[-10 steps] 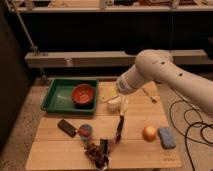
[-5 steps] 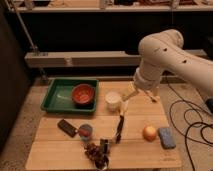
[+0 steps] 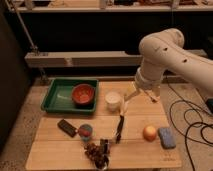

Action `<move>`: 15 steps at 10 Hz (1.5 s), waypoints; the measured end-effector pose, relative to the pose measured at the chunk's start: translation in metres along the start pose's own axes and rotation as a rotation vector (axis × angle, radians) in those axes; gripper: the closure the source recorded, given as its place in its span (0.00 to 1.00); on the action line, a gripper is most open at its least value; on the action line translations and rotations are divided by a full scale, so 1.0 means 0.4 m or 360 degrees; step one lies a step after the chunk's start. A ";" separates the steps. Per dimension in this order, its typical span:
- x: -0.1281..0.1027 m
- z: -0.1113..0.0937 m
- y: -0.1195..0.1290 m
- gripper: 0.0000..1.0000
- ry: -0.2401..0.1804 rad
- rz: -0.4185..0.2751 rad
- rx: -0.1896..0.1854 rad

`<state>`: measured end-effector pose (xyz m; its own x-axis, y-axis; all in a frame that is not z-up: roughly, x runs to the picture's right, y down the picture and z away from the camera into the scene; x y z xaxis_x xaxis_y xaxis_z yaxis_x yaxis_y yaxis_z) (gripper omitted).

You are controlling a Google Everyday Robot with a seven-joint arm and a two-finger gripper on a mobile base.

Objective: Wipe table surface with sponge

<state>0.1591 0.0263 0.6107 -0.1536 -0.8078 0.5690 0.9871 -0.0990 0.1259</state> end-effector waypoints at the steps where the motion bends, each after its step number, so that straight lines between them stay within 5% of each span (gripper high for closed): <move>1: 0.001 0.001 -0.001 0.20 -0.0001 -0.0001 0.0001; 5: -0.007 0.064 0.073 0.20 -0.0107 -0.0025 0.0002; 9: -0.038 0.187 0.290 0.20 -0.0222 0.0065 -0.0037; 11: -0.059 0.289 0.375 0.20 -0.0237 0.0134 -0.0027; 15: -0.109 0.428 0.446 0.20 -0.0215 0.0191 -0.0002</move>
<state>0.3342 0.1432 0.7476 -0.0393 -0.7284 0.6840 0.9987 -0.0071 0.0497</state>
